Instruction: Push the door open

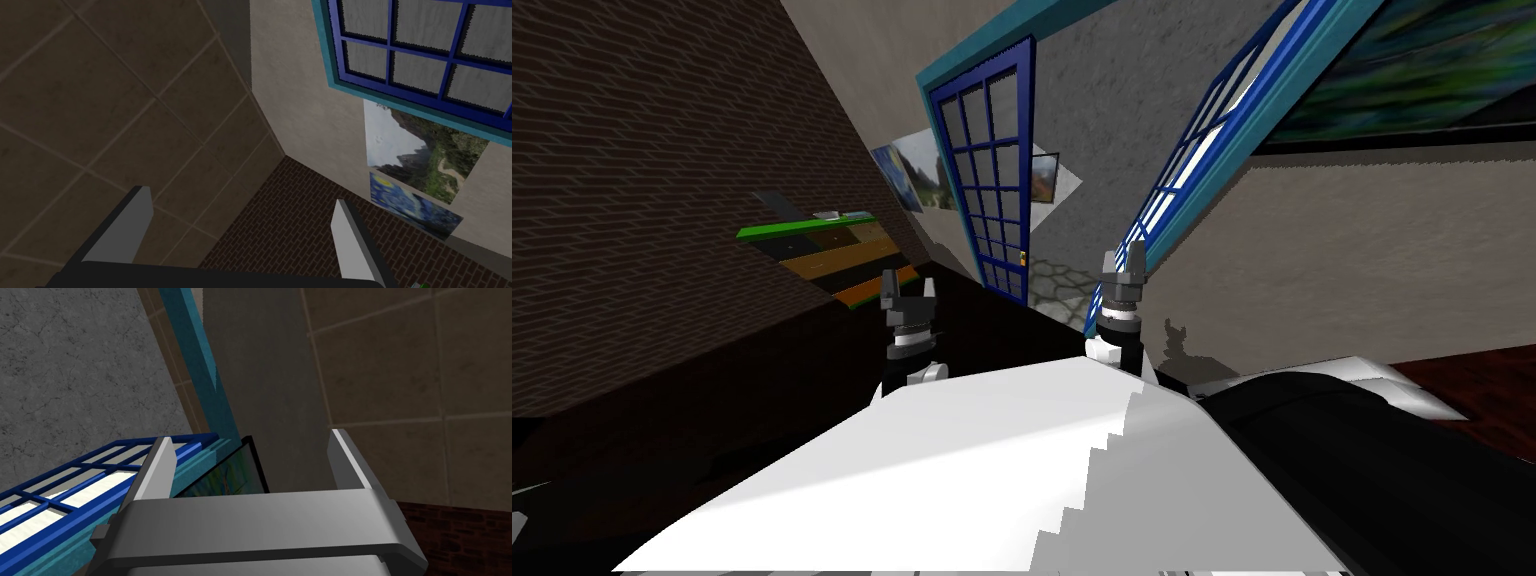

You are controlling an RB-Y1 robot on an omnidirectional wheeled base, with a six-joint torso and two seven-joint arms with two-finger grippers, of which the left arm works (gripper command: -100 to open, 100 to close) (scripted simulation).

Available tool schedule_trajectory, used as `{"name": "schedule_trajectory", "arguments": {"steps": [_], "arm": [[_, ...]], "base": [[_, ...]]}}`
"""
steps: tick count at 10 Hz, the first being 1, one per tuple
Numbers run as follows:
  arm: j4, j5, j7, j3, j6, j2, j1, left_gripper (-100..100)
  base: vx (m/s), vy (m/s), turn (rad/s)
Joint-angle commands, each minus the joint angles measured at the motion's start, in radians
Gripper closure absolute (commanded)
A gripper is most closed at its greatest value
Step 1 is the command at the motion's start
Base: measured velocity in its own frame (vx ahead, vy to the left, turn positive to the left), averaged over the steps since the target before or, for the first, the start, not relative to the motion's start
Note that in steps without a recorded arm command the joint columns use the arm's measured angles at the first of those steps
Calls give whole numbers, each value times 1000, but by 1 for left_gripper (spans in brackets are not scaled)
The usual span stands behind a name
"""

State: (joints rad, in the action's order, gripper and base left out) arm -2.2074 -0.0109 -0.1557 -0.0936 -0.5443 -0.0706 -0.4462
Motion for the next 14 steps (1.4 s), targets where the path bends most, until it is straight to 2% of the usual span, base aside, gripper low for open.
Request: {"name": "schedule_trajectory", "arguments": {"steps": [1, 14], "arm": [[37, 3, -40, -20, -10, -5, 6, -100], [252, 21, -249, -118, -46, -23, 71, -100]], "base": [[175, 10, -9], [100, 1, -9]]}}
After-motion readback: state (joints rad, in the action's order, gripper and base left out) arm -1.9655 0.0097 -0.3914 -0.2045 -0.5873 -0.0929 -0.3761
